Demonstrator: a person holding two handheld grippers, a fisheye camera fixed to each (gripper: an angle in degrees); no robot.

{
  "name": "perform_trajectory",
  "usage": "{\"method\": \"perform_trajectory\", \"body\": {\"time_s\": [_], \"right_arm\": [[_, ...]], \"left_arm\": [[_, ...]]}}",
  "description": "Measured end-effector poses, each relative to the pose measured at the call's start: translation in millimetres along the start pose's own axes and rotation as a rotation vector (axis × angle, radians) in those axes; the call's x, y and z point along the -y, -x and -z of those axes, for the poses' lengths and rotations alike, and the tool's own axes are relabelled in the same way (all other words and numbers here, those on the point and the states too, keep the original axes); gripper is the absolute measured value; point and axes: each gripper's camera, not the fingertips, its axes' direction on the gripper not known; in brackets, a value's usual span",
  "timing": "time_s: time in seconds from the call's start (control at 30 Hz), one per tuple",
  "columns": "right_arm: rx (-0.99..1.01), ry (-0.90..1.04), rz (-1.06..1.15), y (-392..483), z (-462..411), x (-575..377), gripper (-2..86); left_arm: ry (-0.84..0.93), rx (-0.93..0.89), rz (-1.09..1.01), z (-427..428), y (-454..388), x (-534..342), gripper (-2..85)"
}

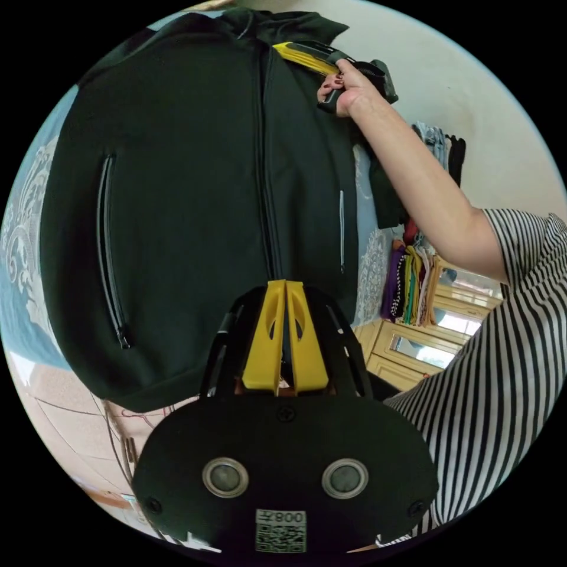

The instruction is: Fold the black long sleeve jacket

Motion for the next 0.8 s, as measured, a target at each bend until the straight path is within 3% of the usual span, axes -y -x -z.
{"method": "perform_trajectory", "body": {"time_s": [0.23, 0.53, 0.7, 0.8], "right_arm": [[-0.118, 0.094, 0.028, -3, -25, 25, 0.0], [-0.123, 0.115, 0.052, -3, -31, 36, 0.0], [-0.132, 0.129, 0.051, -1, -33, 42, 0.0], [-0.144, 0.134, 0.053, 1, -35, 44, 0.0]], "left_arm": [[0.066, -0.087, 0.026, -42, 2, 6, 7.1], [0.118, -0.02, 0.02, -63, 2, 11, 0.9], [0.066, -0.105, -0.01, -41, -3, 1, 0.9], [0.037, -0.054, 0.02, -33, 4, -5, 3.0]]}}
